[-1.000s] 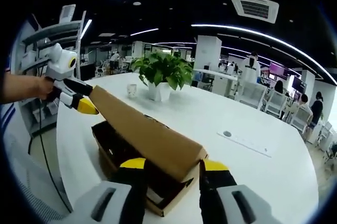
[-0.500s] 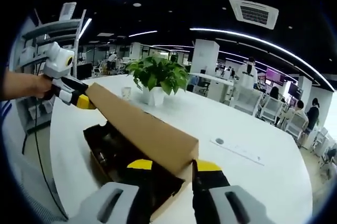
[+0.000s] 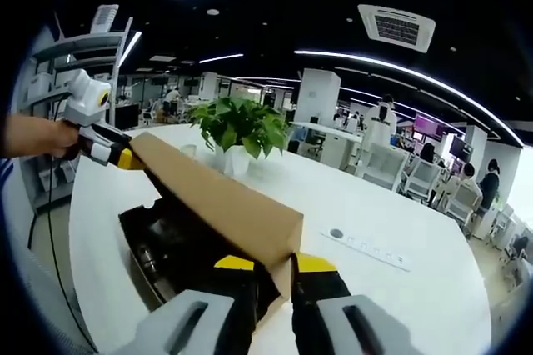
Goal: Operate the shoe box by opening the lid, removing the specified soft item, and placing it in the target area until the item is outside and the box remains undamaged.
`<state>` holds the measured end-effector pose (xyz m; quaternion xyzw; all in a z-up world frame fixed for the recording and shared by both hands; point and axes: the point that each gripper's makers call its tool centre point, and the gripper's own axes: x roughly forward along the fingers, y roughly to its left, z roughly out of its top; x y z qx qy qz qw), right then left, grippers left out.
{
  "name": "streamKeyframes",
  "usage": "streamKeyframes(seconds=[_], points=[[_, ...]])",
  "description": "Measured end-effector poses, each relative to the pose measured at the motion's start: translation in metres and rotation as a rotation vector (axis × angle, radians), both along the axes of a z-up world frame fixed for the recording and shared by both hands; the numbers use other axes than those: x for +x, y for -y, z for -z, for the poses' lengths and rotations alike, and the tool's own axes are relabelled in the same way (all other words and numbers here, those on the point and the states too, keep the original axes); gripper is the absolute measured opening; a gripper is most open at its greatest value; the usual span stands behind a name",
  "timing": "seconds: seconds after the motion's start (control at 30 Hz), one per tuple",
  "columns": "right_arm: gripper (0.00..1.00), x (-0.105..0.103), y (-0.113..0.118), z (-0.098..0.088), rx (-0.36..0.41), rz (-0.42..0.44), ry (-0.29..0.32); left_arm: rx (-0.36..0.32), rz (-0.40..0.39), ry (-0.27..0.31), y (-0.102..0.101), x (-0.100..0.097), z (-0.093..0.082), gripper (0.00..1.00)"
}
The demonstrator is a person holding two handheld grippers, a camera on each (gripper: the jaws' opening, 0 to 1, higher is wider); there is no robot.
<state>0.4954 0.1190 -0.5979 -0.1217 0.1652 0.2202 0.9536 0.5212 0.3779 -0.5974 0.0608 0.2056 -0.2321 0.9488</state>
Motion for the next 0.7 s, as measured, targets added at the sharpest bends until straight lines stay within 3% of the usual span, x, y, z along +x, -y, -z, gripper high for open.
streamKeyframes(seconds=[0.7], points=[[0.02,0.021,0.006,-0.007,-0.004,0.03,0.008,0.029,-0.036,0.027,-0.012,0.018,-0.005,0.14]])
